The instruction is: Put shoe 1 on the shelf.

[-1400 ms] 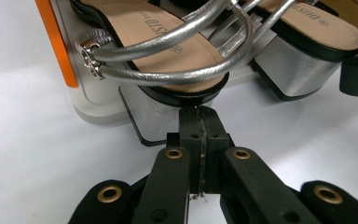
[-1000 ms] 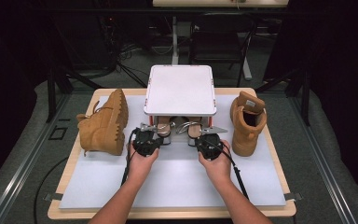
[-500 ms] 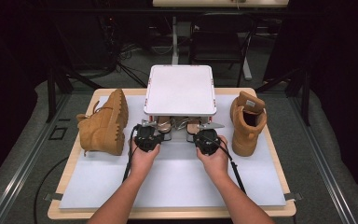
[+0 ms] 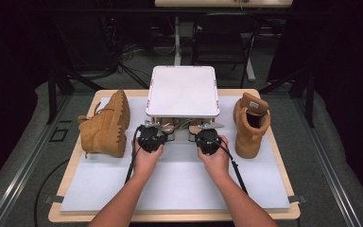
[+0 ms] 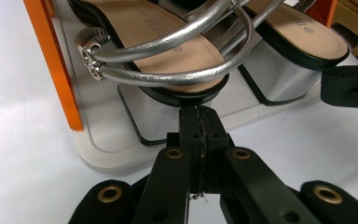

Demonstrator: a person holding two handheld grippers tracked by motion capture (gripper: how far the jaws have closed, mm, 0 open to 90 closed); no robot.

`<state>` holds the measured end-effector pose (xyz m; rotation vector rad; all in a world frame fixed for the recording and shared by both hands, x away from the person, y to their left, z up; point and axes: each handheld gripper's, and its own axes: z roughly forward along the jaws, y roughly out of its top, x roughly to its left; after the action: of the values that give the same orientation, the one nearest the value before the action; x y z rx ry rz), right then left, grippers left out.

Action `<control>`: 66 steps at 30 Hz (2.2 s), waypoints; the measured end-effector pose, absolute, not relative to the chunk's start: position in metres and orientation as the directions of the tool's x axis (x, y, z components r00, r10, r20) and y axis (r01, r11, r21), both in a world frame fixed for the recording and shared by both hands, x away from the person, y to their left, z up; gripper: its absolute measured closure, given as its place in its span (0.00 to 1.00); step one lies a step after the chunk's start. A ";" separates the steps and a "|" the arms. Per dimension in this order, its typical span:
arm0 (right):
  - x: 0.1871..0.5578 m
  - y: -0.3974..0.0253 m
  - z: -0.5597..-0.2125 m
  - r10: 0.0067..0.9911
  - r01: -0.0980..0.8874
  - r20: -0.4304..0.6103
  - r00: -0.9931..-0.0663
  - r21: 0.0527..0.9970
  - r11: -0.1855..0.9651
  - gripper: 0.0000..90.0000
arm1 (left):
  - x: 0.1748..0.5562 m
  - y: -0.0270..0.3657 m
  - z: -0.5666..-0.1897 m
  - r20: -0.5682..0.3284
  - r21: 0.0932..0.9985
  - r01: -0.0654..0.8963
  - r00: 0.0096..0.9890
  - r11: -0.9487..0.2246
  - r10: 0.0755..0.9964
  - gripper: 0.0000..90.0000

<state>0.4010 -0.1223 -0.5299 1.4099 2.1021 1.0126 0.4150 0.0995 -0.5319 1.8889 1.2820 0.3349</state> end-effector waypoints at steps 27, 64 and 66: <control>0.394 -0.135 -0.527 0.916 0.610 0.044 -0.399 0.759 0.229 0.96 | 0.403 0.110 -0.535 -0.205 0.747 0.647 0.446 -0.155 0.871 1.00; 0.313 -0.184 -0.524 0.866 0.544 -0.011 -0.500 0.774 0.324 0.65 | 0.335 0.177 -0.538 -0.153 0.749 0.622 0.499 -0.230 0.853 0.65; 0.310 -0.189 -0.525 0.865 0.537 0.000 -0.503 0.783 0.313 0.63 | 0.334 0.179 -0.538 -0.157 0.752 0.619 0.500 -0.225 0.852 0.63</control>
<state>0.3098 -0.1892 -0.5254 1.2439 2.1623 1.0439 0.3336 0.1790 -0.5380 1.9464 1.2103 0.3692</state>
